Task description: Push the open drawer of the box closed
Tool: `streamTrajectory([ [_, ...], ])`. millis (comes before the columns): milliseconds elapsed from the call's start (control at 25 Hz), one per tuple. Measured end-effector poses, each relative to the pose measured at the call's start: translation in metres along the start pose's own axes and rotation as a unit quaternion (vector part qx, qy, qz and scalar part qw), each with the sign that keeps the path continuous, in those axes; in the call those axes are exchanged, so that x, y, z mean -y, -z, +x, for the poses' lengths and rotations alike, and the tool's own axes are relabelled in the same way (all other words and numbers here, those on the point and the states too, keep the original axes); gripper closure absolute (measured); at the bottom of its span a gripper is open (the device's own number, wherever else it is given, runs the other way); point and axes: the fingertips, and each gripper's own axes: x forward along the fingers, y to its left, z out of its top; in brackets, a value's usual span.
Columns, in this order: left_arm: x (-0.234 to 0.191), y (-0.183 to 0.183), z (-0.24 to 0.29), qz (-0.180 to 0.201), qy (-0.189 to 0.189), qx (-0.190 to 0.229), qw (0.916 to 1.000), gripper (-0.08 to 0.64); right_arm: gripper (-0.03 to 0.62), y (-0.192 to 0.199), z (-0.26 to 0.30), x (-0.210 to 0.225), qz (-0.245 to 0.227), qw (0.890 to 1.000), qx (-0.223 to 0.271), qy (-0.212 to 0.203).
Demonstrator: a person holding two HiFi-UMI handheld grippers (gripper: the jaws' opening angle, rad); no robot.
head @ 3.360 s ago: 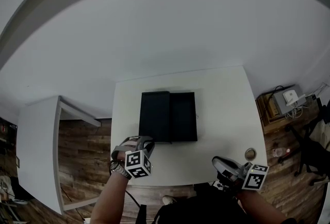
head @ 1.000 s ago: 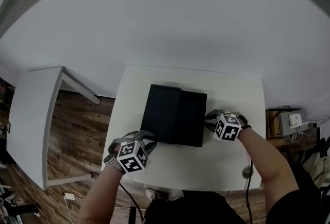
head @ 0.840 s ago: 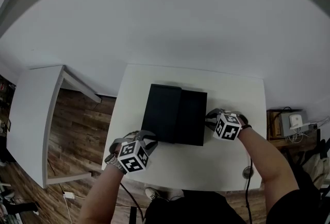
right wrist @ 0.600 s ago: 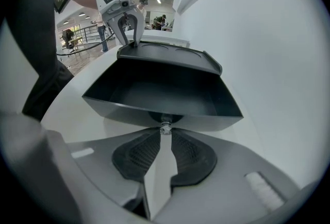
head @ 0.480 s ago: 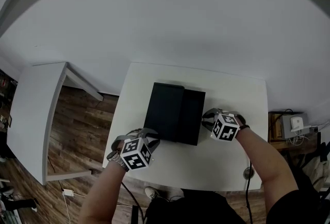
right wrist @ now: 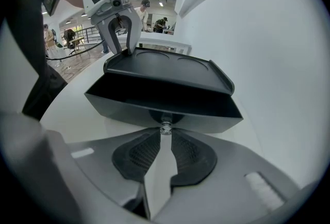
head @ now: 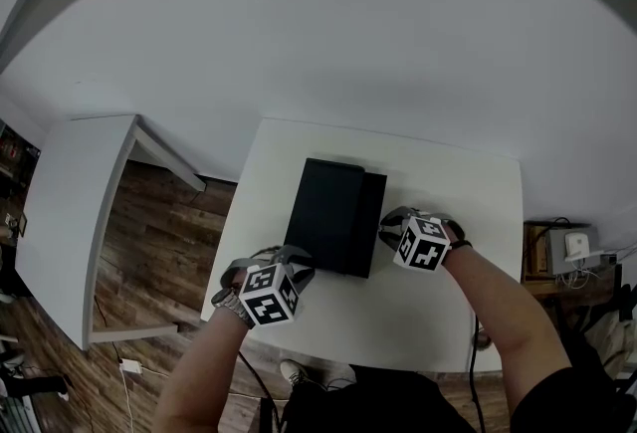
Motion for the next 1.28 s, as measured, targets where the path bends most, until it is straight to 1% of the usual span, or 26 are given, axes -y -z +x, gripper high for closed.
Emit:
streamTrajectory([
  [600, -0.001, 0.000, -0.001, -0.005, 0.003, 0.008, 1.0000, 0.480, 0.525, -0.031, 0.018, 0.003, -0.021, 1.000, 0.005, -0.016],
  [1280, 0.002, 0.000, -0.003, -0.003, 0.006, 0.014, 0.9999, 0.480, 0.525, -0.046, 0.027, 0.001, -0.040, 0.999, -0.003, -0.016],
])
